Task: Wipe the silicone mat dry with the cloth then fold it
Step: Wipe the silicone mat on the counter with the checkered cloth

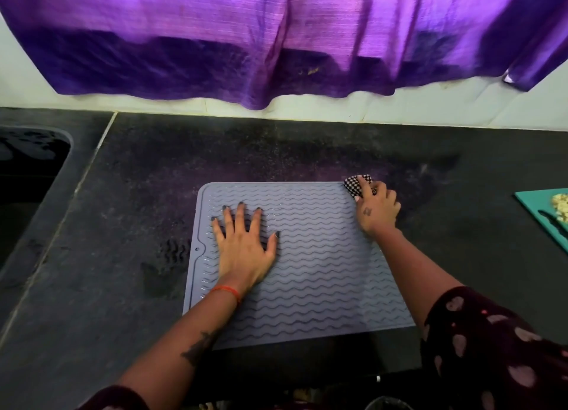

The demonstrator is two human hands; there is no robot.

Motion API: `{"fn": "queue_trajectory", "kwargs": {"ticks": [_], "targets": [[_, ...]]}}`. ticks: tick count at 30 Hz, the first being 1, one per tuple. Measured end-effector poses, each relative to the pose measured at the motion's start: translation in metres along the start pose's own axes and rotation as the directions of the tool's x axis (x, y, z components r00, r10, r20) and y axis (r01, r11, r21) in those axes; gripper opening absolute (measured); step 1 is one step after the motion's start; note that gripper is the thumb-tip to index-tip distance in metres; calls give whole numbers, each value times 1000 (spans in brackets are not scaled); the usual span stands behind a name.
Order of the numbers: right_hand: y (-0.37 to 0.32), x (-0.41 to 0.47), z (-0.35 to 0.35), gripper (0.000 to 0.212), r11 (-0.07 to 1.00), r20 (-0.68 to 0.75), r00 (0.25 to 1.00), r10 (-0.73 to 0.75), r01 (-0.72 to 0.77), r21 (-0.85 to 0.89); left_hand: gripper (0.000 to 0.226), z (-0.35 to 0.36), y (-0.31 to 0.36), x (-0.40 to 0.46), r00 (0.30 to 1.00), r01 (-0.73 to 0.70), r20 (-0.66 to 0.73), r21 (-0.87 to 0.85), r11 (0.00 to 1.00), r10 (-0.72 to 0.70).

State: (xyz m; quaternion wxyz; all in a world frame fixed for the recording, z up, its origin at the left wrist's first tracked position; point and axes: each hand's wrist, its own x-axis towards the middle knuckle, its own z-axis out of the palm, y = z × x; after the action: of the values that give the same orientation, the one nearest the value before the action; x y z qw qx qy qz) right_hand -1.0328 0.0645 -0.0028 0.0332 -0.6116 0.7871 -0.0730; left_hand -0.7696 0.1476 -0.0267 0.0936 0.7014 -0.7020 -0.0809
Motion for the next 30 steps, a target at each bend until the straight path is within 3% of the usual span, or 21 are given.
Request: {"fn": "queue_trajectory", "kwargs": {"ticks": [6,10,14,19,22,25,28,30], "targets": [[-2,14,-12,46,1000,115,993,-20,23,-21,74,0,1,1,1000,-14,6,-5,1000,14],[-33,-3,-11,44,993,-8,1000,-20,21,116,76,0,0,0,1000,-15,10,-6,1000,15],[-59,-38,16,50,997,-86,993,-81,79,-24,77,1,0,1,1000,-13,11,-2,1000,13],[-54,-28,9,51,992,28,994,-107,108,-59,77,0,-1,1,999,-25,35,-9,1000,26],[-54,-14,-8,49,990,110,988,-109,98,102,77,-3,-6,-2,997,-70,17,-62,996,71],[-63,-25,-11,45,962,18,998,-56,49,269,81,-7,-13,-7,995,-98,-54,-201,975,89],[-69,-57,14,53,981,-61,983,-175,179,77,78,-10,-22,-15,982,-138,-157,-235,962,102],[-69,-62,18,54,982,-61,981,-187,189,30,71,-12,-38,-21,975,-134,-201,-212,968,91]]}}
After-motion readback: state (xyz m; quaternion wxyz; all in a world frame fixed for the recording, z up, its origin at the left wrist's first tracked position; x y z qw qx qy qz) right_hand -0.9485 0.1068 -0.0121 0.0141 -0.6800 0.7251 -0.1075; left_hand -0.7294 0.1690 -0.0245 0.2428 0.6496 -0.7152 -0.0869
